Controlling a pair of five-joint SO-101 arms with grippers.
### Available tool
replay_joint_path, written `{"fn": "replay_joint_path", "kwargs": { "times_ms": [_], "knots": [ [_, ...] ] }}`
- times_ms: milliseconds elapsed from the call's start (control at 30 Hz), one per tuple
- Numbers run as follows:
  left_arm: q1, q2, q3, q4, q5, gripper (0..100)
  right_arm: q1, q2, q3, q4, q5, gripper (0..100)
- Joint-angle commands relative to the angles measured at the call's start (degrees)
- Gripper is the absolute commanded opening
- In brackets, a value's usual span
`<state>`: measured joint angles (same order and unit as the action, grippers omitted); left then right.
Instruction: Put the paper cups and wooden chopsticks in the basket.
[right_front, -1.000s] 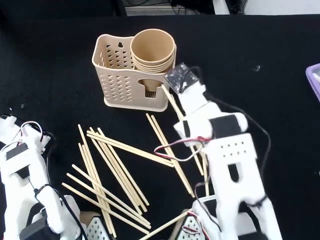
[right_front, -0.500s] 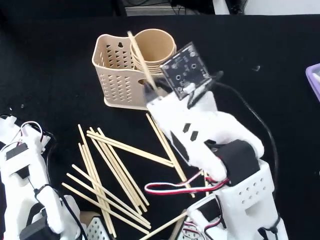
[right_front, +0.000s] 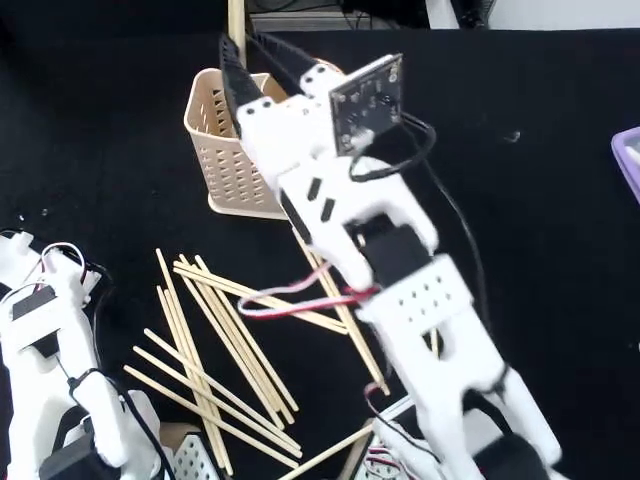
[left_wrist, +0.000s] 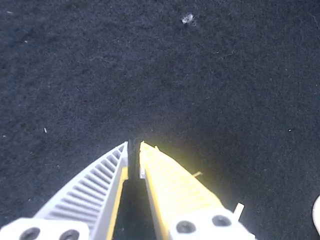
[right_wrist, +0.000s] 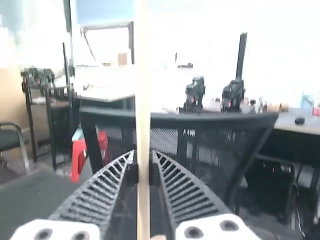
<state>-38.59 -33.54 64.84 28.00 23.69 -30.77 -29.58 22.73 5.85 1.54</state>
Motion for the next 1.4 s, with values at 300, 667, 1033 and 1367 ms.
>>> {"fn": "replay_joint_path", "kwargs": {
  "times_ms": [300, 667, 1033, 1367],
  "knots": [
    [0.31, -1.49, -1.36, -1.05, -0.18, 5, 1.23, 24.22, -15.25, -6.77, -0.09, 1.1],
    [0.40, -1.49, -1.45, -1.05, -0.18, 5, -0.18, 26.86, -21.93, 12.13, -0.44, 10.8],
    [0.22, -1.49, -1.36, -1.05, -0.18, 5, -0.44, 16.40, -26.68, 27.08, -0.18, 16.6],
    [0.31, -1.49, -1.45, -1.05, -0.18, 5, -0.44, -0.57, -23.25, 77.01, 18.46, 3.1]
  ]
}}
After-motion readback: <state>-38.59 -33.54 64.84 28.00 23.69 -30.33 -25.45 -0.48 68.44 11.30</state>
